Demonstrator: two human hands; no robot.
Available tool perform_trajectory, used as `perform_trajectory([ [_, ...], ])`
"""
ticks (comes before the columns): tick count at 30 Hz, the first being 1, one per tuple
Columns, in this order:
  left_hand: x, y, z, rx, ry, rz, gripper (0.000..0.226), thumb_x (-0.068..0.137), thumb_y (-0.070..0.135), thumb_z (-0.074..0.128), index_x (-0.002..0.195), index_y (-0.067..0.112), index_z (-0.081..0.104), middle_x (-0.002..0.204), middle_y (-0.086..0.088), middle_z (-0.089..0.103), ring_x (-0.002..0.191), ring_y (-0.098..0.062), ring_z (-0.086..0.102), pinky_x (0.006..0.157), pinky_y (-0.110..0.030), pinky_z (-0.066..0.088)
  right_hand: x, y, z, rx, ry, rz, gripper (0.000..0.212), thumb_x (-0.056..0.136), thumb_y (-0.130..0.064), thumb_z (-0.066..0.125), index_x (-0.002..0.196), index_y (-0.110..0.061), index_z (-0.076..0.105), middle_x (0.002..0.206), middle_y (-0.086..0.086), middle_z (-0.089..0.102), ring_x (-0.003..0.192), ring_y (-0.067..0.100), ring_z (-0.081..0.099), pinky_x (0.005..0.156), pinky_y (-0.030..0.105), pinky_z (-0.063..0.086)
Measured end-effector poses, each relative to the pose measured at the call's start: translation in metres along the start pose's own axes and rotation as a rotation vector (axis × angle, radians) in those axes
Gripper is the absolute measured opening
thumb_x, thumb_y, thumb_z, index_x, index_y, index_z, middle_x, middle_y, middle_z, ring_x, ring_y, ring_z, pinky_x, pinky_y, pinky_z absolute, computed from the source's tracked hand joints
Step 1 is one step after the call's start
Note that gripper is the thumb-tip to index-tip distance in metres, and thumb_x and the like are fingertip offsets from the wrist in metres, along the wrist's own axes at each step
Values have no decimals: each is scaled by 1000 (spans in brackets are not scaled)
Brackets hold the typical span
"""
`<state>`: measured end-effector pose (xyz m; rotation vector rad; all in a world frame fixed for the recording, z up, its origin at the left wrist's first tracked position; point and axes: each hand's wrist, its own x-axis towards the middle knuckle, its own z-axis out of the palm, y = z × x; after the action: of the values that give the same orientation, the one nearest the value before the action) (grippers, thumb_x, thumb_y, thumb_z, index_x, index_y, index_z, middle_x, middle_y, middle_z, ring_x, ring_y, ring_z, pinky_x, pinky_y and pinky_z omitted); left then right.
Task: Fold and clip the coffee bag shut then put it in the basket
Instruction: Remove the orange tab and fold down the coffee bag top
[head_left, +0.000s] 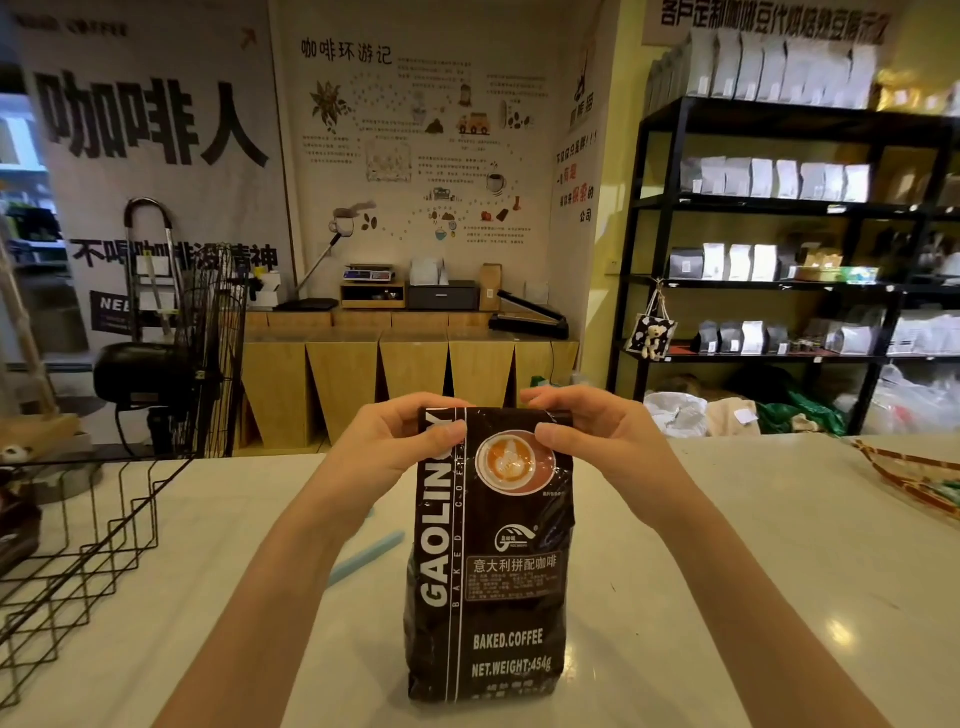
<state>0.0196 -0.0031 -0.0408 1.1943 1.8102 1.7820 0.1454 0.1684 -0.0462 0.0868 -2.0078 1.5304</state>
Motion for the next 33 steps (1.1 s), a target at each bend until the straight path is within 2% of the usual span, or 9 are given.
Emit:
perform_trajectory([
  [3,-1,-1,2,-37,-2,-18,15,80,18,60,93,18,67,80,-1,74,77,-14,69,67,-22,54,0,0,2,-8,8,14,26,69,-25,65,94,-20,66,82,-10,75,85,13,71,67,21,56],
  [6,1,-2,5,-65,15,-27,17,80,20,60,94,15,68,81,-3,73,74,-13,69,66,-21,53,1,1,3,-3,24,37,29,73,-24,64,102,-21,65,80,-9,76,84,14,72,66,21,57],
  [9,2,-2,9,-121,83,-31,15,80,23,59,86,15,71,72,1,72,66,-9,66,61,-17,51,1,0,3,-36,54,28,14,80,-14,64,91,-21,68,71,-10,76,75,11,72,62,17,55],
  [12,2,0,11,-167,104,-26,13,81,20,58,79,15,70,63,4,72,59,-6,65,56,-15,50,0,-2,4,-23,75,37,13,80,-9,63,82,-21,69,64,-10,74,67,7,71,57,14,53],
  [19,0,2,9,-182,82,-29,13,81,18,58,81,11,69,60,4,71,57,-5,65,52,-12,49,1,-5,6,23,87,66,11,78,-8,65,79,-17,71,62,-6,74,64,10,71,58,16,54],
  [25,0,1,9,-186,80,-17,12,80,16,59,83,12,70,64,1,73,61,-9,66,56,-15,51,2,-4,7,59,107,108,9,77,-10,66,77,-17,71,62,-4,74,63,11,71,57,16,54],
  [28,-1,1,7,-215,74,-39,17,72,22,62,85,13,71,66,1,73,62,-9,67,56,-15,52,1,-5,7,63,87,126,9,73,-16,67,80,-19,72,65,-4,75,66,12,71,59,17,56],
  [33,-2,3,6,-231,24,-85,29,64,29,62,87,12,71,66,1,73,62,-9,67,57,-16,52,0,-7,4,91,42,152,24,63,-30,66,83,-18,73,70,-3,76,70,13,71,61,18,56],
])
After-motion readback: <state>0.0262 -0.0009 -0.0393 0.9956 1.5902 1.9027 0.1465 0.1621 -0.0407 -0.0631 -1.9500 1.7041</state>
